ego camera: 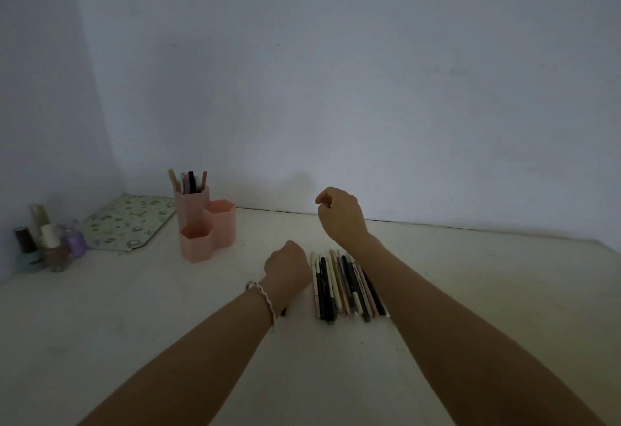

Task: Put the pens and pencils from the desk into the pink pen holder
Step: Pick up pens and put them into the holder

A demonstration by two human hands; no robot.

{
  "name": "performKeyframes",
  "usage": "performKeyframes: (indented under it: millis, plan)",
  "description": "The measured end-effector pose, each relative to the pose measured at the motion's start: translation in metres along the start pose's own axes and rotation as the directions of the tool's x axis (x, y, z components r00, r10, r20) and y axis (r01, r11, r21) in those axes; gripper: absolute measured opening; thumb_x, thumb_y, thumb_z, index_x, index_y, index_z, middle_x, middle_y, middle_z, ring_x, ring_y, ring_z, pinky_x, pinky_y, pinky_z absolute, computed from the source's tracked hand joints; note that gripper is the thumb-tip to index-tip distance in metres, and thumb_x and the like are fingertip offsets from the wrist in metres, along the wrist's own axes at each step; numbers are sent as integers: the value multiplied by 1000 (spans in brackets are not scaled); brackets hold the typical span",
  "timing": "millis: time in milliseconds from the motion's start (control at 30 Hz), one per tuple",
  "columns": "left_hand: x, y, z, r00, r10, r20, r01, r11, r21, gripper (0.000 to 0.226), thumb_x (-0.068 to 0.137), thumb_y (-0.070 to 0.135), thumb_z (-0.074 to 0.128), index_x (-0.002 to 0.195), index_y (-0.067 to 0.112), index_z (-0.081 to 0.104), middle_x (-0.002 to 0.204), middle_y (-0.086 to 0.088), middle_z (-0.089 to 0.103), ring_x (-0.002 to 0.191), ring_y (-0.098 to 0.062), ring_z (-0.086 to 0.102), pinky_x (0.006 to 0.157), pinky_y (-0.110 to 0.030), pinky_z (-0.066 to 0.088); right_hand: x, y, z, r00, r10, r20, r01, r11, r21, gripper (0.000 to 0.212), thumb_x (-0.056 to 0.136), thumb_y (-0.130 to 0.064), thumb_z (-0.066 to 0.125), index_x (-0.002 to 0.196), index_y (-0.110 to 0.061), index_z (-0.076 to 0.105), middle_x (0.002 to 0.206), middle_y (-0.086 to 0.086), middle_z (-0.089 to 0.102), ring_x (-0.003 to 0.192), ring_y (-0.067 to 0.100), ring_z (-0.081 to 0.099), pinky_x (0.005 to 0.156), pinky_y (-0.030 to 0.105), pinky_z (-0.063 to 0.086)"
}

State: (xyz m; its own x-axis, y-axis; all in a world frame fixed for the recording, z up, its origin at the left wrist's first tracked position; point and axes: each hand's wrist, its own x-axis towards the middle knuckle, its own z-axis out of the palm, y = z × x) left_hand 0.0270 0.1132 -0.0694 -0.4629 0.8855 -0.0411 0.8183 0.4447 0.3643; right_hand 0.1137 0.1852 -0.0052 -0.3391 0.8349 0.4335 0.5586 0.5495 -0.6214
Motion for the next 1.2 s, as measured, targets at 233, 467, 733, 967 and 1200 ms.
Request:
performKeyframes:
  millis: [233, 467, 733, 967, 1200]
  plan:
    - [32, -29, -62, 985, 54, -164, -77, 987, -139, 72, 84, 10, 53, 146, 9, 16, 99, -9, 61, 81, -20, 59, 62, -27, 46, 3, 13, 34, 956, 201, 216, -132, 945, -300, 30, 81, -9, 52, 57, -12, 35, 55, -1, 38, 52, 16, 39, 49, 22, 31]
    - [32, -35, -87, 924, 168, -343, -281, 908, -311, 84, 81, 14, 57, 149, 29, 12, 90, -8, 59, 73, -20, 62, 62, -32, 55, -7, 28, 66, 915, 271, 300, -85, 855, -511, 29, 84, -22, 57, 62, -14, 39, 81, 6, 55, 92, 27, 59, 71, 30, 45]
    - [37, -72, -133, 713, 44, -699, -423, 822, -380, 80, 80, 8, 56, 147, 29, 19, 94, -12, 63, 76, -25, 63, 70, -36, 54, 28, -12, 51, 966, 212, 148, -216, 976, 11, 18, 90, -19, 52, 79, -6, 47, 74, 9, 57, 71, 26, 59, 56, 28, 40]
    - [55, -133, -173, 571, -112, -814, -398, 829, -393, 80, 90, 5, 55, 152, 32, 13, 95, -9, 64, 81, -24, 65, 78, -42, 57, 41, -62, 43, 979, -23, -204, 103, 914, 392, 14, 99, -15, 45, 112, -11, 49, 81, 8, 66, 73, 13, 65, 64, 18, 50]
    - [72, -154, -144, 560, 86, -824, -148, 989, 2, 33, 91, 17, 54, 124, 18, 61, 122, -9, 58, 118, -28, 50, 96, -40, 38, 47, -92, 57, 928, -94, -360, 267, 841, 470, 2, 98, -17, 50, 99, -17, 51, 78, -5, 67, 76, 7, 67, 64, 12, 49]
